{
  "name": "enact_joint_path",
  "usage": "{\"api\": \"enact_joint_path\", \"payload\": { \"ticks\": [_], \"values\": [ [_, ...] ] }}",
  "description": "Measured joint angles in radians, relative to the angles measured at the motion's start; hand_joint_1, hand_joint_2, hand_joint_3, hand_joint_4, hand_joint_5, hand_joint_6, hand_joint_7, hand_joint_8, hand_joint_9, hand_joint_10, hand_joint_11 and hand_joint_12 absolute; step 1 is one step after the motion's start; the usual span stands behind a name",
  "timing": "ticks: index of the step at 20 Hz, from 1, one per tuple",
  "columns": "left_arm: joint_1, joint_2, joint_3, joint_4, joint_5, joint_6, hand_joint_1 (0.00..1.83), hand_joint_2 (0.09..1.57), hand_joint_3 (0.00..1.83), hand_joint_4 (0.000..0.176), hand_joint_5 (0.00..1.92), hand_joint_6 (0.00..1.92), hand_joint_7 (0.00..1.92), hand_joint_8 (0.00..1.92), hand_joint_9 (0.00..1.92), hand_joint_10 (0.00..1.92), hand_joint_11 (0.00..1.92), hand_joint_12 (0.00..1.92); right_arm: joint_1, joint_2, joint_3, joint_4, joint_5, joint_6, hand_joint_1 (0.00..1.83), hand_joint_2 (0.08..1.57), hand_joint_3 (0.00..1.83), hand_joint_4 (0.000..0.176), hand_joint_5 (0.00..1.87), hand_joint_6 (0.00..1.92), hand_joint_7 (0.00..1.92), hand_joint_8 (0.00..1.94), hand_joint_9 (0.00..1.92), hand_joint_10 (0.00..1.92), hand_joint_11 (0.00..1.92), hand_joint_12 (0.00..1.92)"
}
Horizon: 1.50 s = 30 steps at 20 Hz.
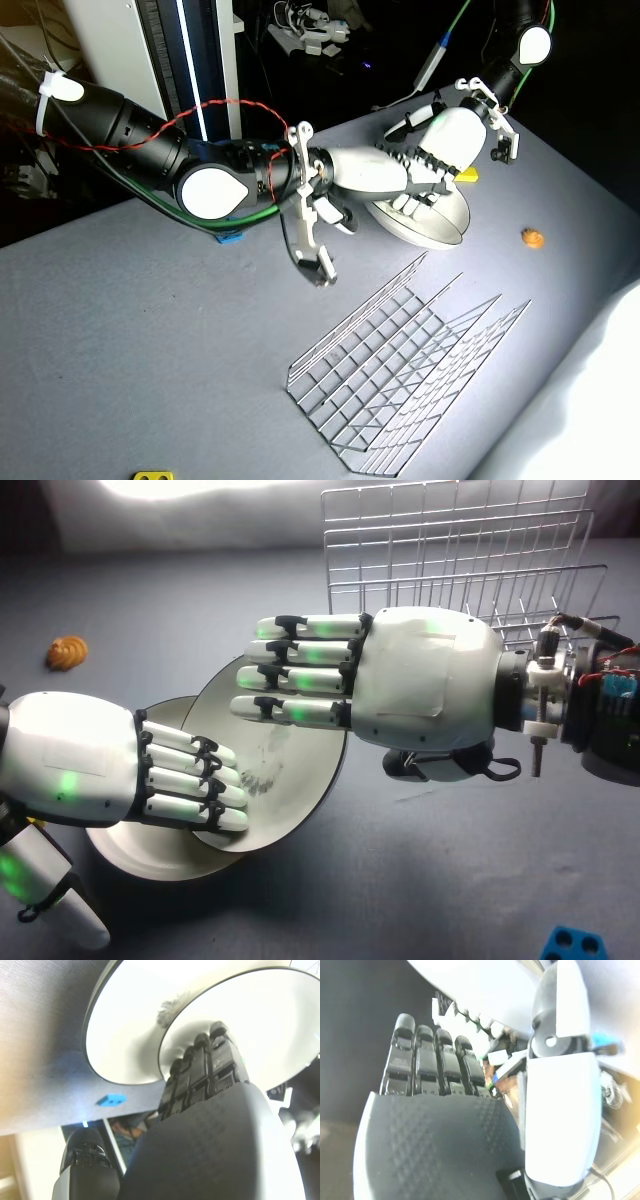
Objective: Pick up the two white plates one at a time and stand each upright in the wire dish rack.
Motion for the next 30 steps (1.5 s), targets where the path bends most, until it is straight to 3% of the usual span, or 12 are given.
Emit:
{"api": "enact_joint_path", "payload": {
  "ticks": [10,15,20,23,29,30],
  "values": [
    [-0.005,-0.005,0.010,0.000,-0.003,-0.002,0.00,1.02,0.00,0.000,0.00,0.00,0.00,0.00,0.00,0.00,0.00,0.00,0.000,-0.097,0.097,0.000,-0.025,-0.011,0.95,0.95,0.00,0.000,0.00,0.00,0.00,0.00,0.00,0.00,0.01,0.00],
    [-0.006,-0.006,0.013,0.000,-0.004,-0.004,0.00,1.02,0.00,0.000,0.00,0.00,0.00,0.00,0.00,0.00,0.00,0.00,-0.001,-0.143,0.132,-0.005,-0.028,-0.017,0.79,1.02,0.02,0.000,0.00,0.00,0.00,0.00,0.00,0.00,0.01,0.01],
    [-0.006,-0.007,0.014,-0.003,-0.004,-0.005,0.00,1.02,0.00,0.000,0.00,0.00,0.00,0.00,0.00,0.00,0.00,0.00,-0.001,-0.153,0.144,-0.001,-0.028,-0.026,0.73,0.98,0.00,0.000,0.00,0.00,0.00,0.00,0.01,0.00,0.05,0.04],
    [-0.007,-0.012,0.022,-0.006,-0.007,-0.007,0.00,1.02,0.00,0.000,0.00,0.00,0.00,0.00,0.00,0.00,0.00,0.00,-0.001,-0.157,0.144,-0.001,-0.027,-0.027,0.78,0.98,0.00,0.000,0.01,0.00,0.04,0.00,0.05,0.00,0.00,0.36],
    [-0.007,-0.013,0.024,-0.009,-0.009,-0.008,0.00,1.01,0.00,0.000,0.00,0.00,0.00,0.00,0.00,0.00,0.00,0.00,-0.001,-0.159,0.144,-0.001,-0.026,-0.031,0.77,0.98,0.00,0.000,0.03,0.01,0.08,0.01,0.07,0.01,0.00,0.38],
    [-0.007,-0.014,0.026,-0.011,-0.009,-0.008,0.00,1.02,0.00,0.000,0.00,0.00,0.00,0.00,0.00,0.00,0.00,0.00,-0.001,-0.159,0.144,-0.001,-0.026,-0.031,0.86,0.96,0.00,0.000,0.06,0.01,0.09,0.01,0.08,0.01,0.00,0.39]
  ]
}}
